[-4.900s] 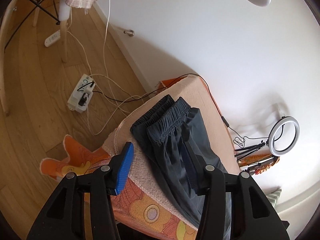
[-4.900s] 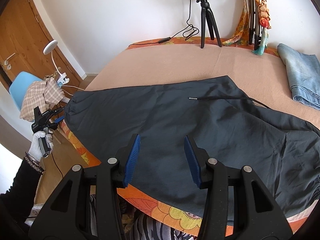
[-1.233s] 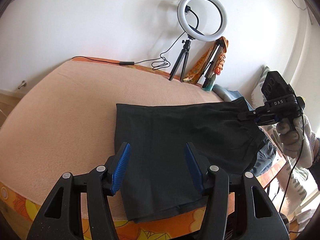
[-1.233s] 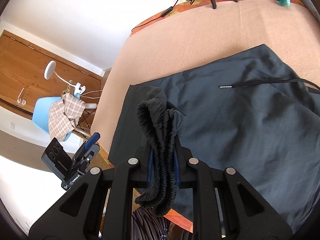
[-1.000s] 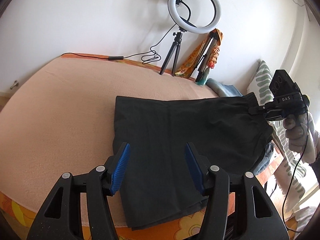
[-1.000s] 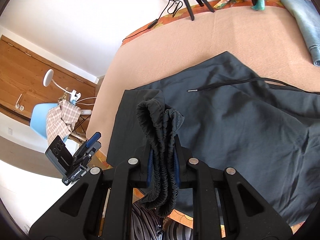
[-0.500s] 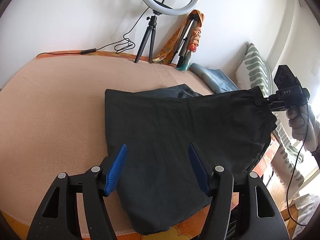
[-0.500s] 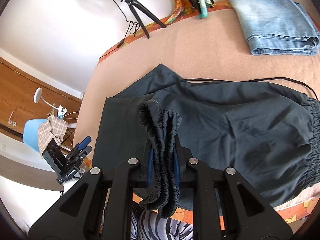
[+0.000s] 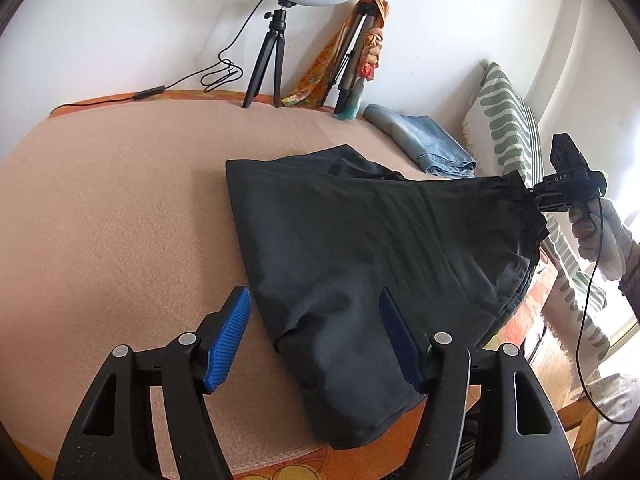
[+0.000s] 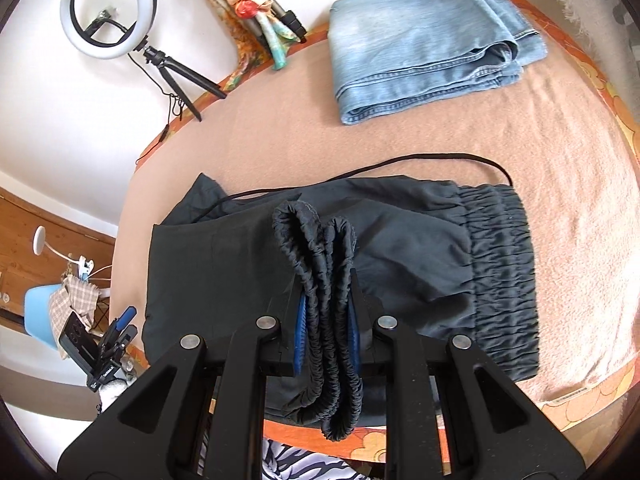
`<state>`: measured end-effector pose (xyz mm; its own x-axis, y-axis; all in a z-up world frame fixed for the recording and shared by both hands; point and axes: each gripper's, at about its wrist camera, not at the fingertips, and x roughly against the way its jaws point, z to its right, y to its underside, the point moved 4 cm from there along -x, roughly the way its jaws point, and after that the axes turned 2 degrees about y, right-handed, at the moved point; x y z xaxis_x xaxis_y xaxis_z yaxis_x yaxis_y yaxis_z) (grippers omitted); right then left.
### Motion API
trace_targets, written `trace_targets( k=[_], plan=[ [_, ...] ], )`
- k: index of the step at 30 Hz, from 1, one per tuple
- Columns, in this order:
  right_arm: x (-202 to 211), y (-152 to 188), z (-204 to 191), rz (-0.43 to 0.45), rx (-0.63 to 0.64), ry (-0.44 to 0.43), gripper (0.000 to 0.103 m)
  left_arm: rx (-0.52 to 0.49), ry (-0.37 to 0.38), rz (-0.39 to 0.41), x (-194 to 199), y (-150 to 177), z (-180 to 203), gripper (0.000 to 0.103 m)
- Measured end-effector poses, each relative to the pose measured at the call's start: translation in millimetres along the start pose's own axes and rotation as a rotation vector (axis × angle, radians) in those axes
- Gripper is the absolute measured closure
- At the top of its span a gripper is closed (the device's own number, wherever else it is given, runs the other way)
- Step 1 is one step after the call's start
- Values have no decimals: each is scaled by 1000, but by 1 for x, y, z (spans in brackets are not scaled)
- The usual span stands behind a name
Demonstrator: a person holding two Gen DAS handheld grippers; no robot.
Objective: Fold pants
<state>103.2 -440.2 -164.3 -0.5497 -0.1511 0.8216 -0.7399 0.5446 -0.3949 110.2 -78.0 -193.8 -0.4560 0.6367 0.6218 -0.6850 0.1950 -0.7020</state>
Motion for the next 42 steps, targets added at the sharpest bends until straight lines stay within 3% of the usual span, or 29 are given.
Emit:
trace_targets(
  k=[11,25,31,35,42],
  plan=[
    [-19,-6,37,9,0,78,85,-1,-19,-54,-12,10,9,36],
    [-32,-2,34,12,85,243,85,50,-23,-94,-8,29,2,36],
    [-8,-2,18,80,142,386,61,76,22,-93,-2,36,6,36],
    [19,-1,-7,147,160,344,56,99,56,-84,3,41,8,36],
    [28,3,-89,164,231,141,54,194,138,-51,9,46,6,38]
  ],
)
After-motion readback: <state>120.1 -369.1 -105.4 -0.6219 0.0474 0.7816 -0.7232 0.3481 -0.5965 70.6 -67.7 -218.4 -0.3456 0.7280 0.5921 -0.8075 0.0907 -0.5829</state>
